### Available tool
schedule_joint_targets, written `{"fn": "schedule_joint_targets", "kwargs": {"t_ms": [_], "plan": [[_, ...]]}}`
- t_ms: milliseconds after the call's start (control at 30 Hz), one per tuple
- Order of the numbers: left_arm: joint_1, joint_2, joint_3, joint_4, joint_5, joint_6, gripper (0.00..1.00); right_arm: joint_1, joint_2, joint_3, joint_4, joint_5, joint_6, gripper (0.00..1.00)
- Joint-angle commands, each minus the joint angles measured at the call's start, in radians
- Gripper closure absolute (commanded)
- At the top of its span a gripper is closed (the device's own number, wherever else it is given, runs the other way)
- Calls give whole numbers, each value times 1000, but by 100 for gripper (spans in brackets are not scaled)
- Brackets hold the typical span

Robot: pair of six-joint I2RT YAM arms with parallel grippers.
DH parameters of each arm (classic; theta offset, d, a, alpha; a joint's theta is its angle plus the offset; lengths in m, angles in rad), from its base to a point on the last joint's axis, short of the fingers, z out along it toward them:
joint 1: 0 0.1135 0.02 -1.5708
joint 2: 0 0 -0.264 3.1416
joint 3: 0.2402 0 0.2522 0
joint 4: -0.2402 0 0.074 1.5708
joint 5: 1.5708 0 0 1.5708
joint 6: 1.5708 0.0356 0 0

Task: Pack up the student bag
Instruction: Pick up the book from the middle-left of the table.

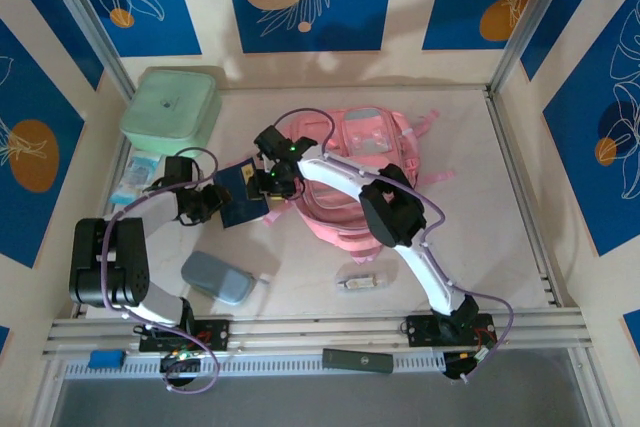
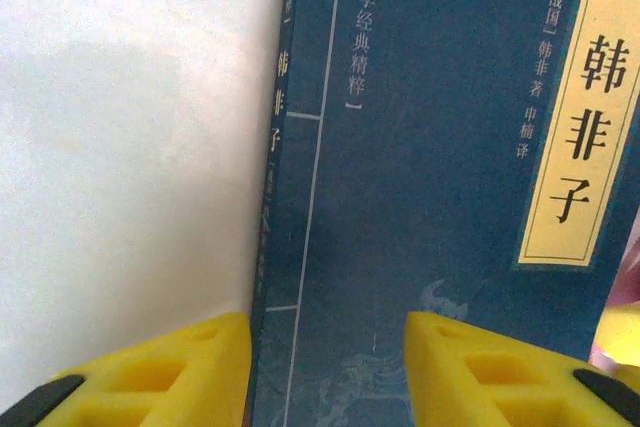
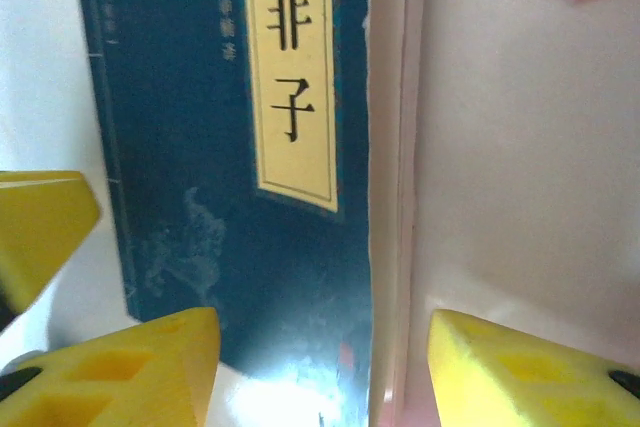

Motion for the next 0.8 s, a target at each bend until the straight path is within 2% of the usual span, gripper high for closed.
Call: {"fn": "schedule_joint_targets", "kwargs": {"t_ms": [0, 267, 500, 767], "plan": [[-7, 25, -20, 46, 28, -7, 56, 11, 27, 6, -15, -5, -20, 42], [-8, 51, -28, 47, 35, 1, 57, 39, 62, 89, -12, -69, -14, 42], [-7, 31, -34, 29, 19, 11, 57, 56, 37, 173, -77, -43, -35, 44], [-8, 20, -37, 42, 21, 8, 57, 59, -2, 173, -105, -38, -36, 57]]}}
